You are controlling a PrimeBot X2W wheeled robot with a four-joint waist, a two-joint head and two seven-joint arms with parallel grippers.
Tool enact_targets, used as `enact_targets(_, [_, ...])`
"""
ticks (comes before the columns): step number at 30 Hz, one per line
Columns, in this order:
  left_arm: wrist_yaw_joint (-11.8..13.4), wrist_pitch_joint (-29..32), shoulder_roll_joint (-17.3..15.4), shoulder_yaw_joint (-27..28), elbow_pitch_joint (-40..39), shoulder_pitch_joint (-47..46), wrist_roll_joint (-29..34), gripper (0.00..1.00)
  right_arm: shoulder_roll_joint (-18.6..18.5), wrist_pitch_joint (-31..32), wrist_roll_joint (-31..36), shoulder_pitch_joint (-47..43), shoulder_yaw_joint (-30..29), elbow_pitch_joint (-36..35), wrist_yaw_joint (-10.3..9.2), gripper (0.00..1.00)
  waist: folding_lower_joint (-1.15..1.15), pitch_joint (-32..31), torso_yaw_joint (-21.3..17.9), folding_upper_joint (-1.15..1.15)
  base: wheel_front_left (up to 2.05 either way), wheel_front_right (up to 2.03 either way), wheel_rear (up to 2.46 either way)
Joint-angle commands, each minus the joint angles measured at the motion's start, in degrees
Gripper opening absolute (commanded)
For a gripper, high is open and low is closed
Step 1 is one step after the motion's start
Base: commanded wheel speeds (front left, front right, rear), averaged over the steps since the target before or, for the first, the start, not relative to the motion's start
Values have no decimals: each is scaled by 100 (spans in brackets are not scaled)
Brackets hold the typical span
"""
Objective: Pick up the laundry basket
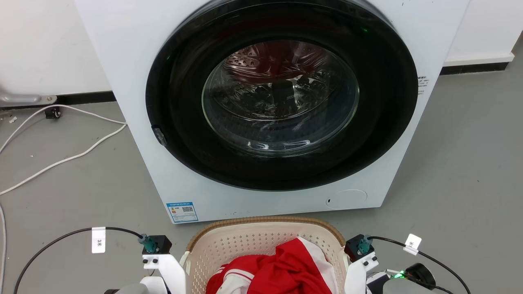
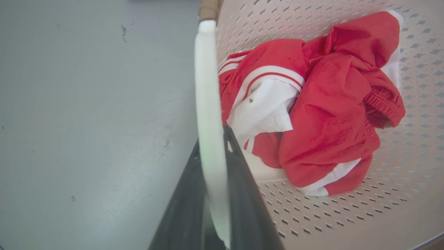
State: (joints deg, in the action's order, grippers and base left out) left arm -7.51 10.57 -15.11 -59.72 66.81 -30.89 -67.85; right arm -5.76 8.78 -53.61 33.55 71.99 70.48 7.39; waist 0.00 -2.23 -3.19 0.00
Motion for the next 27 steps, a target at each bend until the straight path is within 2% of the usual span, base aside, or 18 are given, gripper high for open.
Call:
enact_targets(1, [9, -47, -68, -22, 21, -109, -33, 0, -34, -27, -19, 61, 37, 12, 18, 0, 0, 1, 1, 0, 0, 0, 0])
enact_targets(27, [9, -95, -91, -311, 49, -144, -311, 0, 3, -41, -116, 63, 126, 50, 18, 0, 0, -2, -21, 0, 0, 0, 0])
